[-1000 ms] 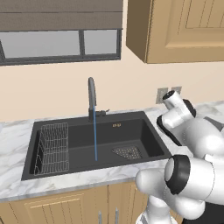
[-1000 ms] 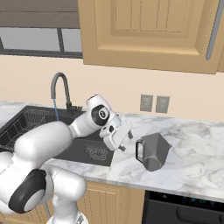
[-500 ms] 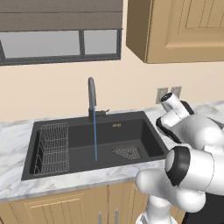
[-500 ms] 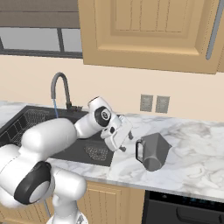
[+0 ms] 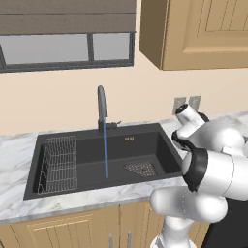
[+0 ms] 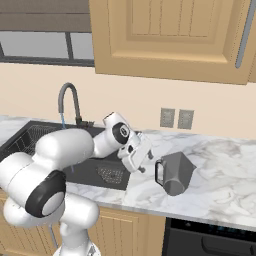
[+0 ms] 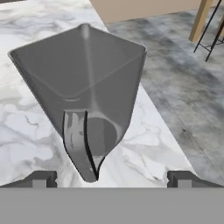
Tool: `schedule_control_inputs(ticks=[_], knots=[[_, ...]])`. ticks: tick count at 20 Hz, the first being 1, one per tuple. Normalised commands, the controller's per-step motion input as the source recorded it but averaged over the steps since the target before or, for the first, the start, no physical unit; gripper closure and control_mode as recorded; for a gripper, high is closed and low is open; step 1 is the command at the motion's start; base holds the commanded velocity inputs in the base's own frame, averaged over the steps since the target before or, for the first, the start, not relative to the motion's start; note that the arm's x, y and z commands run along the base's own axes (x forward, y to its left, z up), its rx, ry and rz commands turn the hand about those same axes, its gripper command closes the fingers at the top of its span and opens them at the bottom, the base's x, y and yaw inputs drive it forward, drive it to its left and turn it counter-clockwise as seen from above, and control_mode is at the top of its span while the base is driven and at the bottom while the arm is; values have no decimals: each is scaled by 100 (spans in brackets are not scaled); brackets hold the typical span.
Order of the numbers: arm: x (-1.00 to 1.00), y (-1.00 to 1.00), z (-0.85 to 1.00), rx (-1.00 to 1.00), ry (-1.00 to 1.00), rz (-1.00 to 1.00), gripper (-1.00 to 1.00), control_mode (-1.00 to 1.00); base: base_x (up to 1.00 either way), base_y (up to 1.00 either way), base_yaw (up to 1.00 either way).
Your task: Turn on the sink faucet and place the jug under the water for a few seconds to fill it up.
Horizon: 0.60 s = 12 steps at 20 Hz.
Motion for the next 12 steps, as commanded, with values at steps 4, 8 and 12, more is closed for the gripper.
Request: schedule_control_inputs(ticks=[4,8,12], knots=[[3,-20,-20,0,0,0,-100,-100,0,0,0],[4,-13,-13,0,0,0,-100,-100,0,0,0],[8,-11,-5,0,0,0,-100,-100,0,0,0]])
